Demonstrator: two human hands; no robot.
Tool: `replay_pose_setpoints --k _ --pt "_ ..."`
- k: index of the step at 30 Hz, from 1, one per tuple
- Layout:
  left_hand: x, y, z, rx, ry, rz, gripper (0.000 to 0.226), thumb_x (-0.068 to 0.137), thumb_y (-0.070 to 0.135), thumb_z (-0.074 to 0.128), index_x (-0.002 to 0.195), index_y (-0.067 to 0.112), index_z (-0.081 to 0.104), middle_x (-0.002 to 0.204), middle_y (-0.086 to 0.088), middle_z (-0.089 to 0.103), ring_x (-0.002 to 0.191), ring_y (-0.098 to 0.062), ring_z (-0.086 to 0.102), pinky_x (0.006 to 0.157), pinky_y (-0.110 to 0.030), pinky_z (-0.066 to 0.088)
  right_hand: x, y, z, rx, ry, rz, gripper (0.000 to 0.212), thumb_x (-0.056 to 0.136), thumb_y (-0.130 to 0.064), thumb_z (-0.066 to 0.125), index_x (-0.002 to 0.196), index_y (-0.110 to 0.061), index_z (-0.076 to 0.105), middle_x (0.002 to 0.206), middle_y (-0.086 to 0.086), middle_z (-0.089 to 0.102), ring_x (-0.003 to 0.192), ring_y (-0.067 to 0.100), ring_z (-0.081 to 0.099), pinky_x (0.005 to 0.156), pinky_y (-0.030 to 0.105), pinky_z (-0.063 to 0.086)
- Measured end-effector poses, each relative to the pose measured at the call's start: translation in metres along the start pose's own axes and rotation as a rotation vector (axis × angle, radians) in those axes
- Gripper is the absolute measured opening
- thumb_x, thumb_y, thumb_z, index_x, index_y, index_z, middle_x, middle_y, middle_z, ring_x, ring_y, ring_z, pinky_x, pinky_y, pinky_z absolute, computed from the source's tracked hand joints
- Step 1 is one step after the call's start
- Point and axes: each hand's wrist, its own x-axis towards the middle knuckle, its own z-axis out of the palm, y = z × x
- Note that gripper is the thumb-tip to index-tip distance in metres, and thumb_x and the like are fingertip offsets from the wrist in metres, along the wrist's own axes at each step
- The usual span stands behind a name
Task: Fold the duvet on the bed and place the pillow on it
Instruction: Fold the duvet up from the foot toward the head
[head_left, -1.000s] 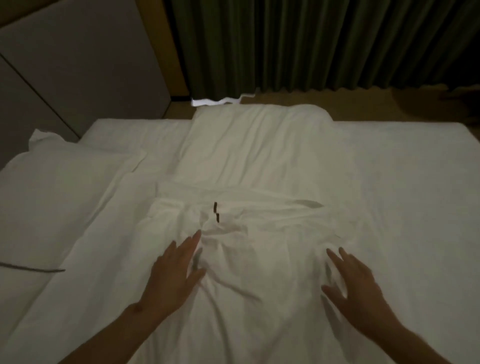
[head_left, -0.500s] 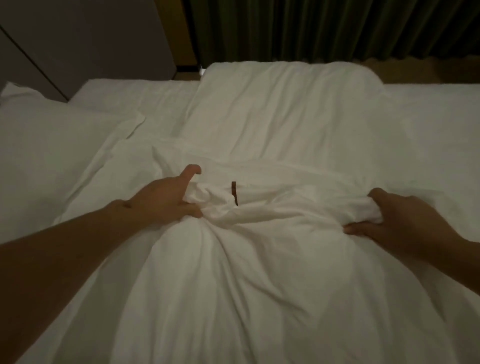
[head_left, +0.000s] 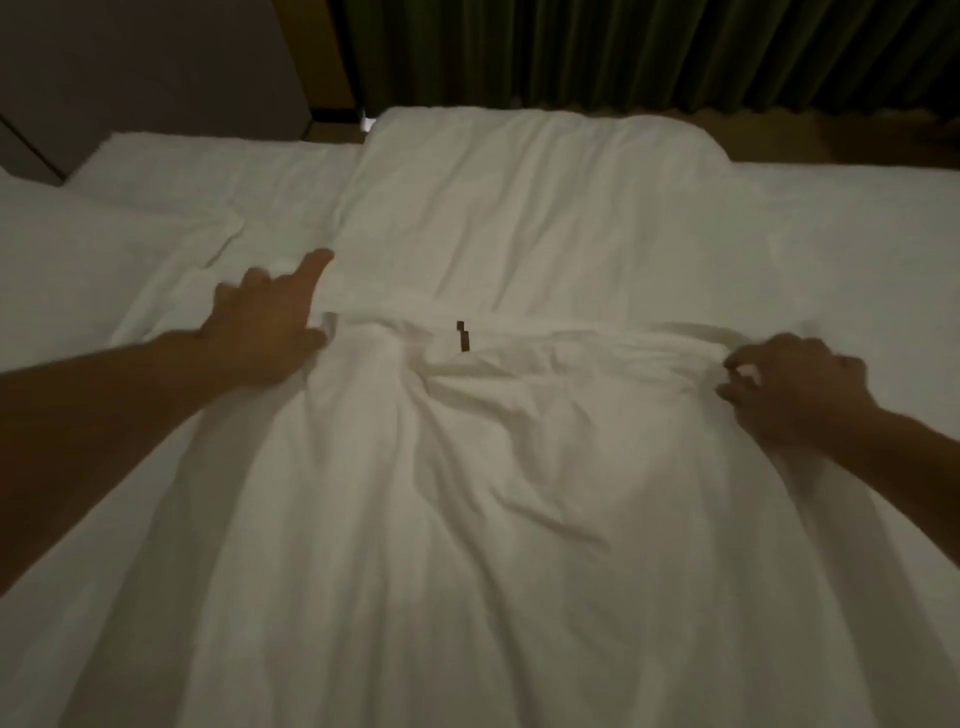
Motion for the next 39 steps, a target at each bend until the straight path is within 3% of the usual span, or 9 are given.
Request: replay_pose_setpoints --k 3,7,13,18,20,23,27,30,39 --pt "-0.011 -0.020 0.027 -0.328 0.008 -0.097 0.092 0.087 0.023 0.074 0.155 0.034 0.012 0.123 -0.012 0.065 0.114 -0.038 0.059 0.095 -0.044 0.045 -0.004 0.008 0.016 0.132 0.073 -0.034 0.017 0.088 -0.044 0.062 0.086 -0.027 0.064 0.094 0.000 0.062 0.093 0.028 0.055 0.087 0.043 0.033" --pt "-0.011 -0.018 0.041 -0.231 0.247 -0.023 0.059 0.087 0.013 0.067 0.138 0.026 0.042 0.082 -0.012 0.065 0.082 -0.037 0.063 0.072 -0.042 0.050 -0.005 0.009 0.012 0.124 0.255 -0.100 0.024 0.086 -0.020 0.066 0.070 -0.019 0.048 0.071 -0.002 0.049 0.073 0.028 0.050 0.080 0.043 0.034" --pt "0.022 0.000 -0.024 -0.470 0.637 -0.135 0.035 0.089 0.000 0.059 0.116 0.019 0.044 0.088 -0.015 0.057 0.081 -0.026 0.054 0.073 -0.037 0.043 0.023 0.043 -0.037 0.198 0.394 0.166 0.028 0.081 -0.018 0.068 0.068 -0.014 0.044 0.065 0.006 0.044 0.066 0.035 0.051 0.073 0.053 0.050" --pt "0.027 0.025 0.004 -0.384 0.339 -0.292 0.049 0.091 0.014 0.058 0.136 0.021 0.039 0.128 -0.024 0.052 0.115 -0.040 0.049 0.093 -0.049 0.046 0.017 0.001 -0.010 0.256 0.185 0.269 0.035 0.095 -0.033 0.051 0.115 -0.005 0.055 0.121 0.023 0.054 0.117 0.042 0.046 0.101 0.055 0.036" --pt "-0.014 0.044 0.014 -0.303 0.297 -0.187 0.068 0.093 0.040 0.057 0.151 0.023 0.025 0.150 -0.020 0.038 0.141 -0.039 0.028 0.113 -0.059 0.028 -0.021 -0.017 0.006 0.345 0.264 0.164 0.045 0.093 -0.045 0.044 0.126 -0.015 0.052 0.136 0.016 0.049 0.127 0.038 0.041 0.106 0.054 0.030" --pt "-0.119 0.078 0.041 -0.093 0.312 0.128 0.078 0.091 0.063 0.036 0.157 0.035 0.007 0.165 -0.008 0.016 0.151 -0.040 0.008 0.113 -0.069 0.012 -0.108 -0.047 0.027 0.290 0.295 -0.119 0.060 0.090 -0.056 0.041 0.146 -0.037 0.034 0.160 0.005 0.022 0.147 0.030 0.019 0.114 0.054 0.012" --pt "-0.143 0.046 0.107 0.218 0.087 0.260 0.072 0.093 0.071 0.018 0.157 0.039 0.011 0.167 -0.007 0.006 0.150 -0.045 -0.002 0.107 -0.077 0.011 -0.085 -0.034 0.071 0.130 0.154 -0.091 0.074 0.086 -0.078 0.024 0.151 -0.047 0.010 0.164 -0.002 0.000 0.150 0.027 0.000 0.109 0.071 0.007" --pt "-0.097 0.037 0.142 0.238 0.145 0.202 0.068 0.095 0.070 0.016 0.156 0.041 0.013 0.167 -0.007 -0.003 0.150 -0.045 -0.007 0.107 -0.078 0.008 -0.023 -0.015 0.105 0.209 0.173 0.062 0.071 0.089 -0.079 0.020 0.150 -0.047 0.007 0.164 -0.006 0.001 0.150 0.027 0.001 0.106 0.076 0.007" --pt "-0.093 0.041 0.158 0.202 0.064 0.151 0.068 0.094 0.071 0.010 0.156 0.043 0.003 0.167 -0.006 -0.001 0.151 -0.043 -0.005 0.107 -0.078 0.007 -0.025 -0.019 0.118 0.281 0.108 0.105 0.064 0.093 -0.064 0.015 0.152 -0.041 0.012 0.164 -0.001 0.011 0.149 0.025 0.009 0.114 0.065 0.004"
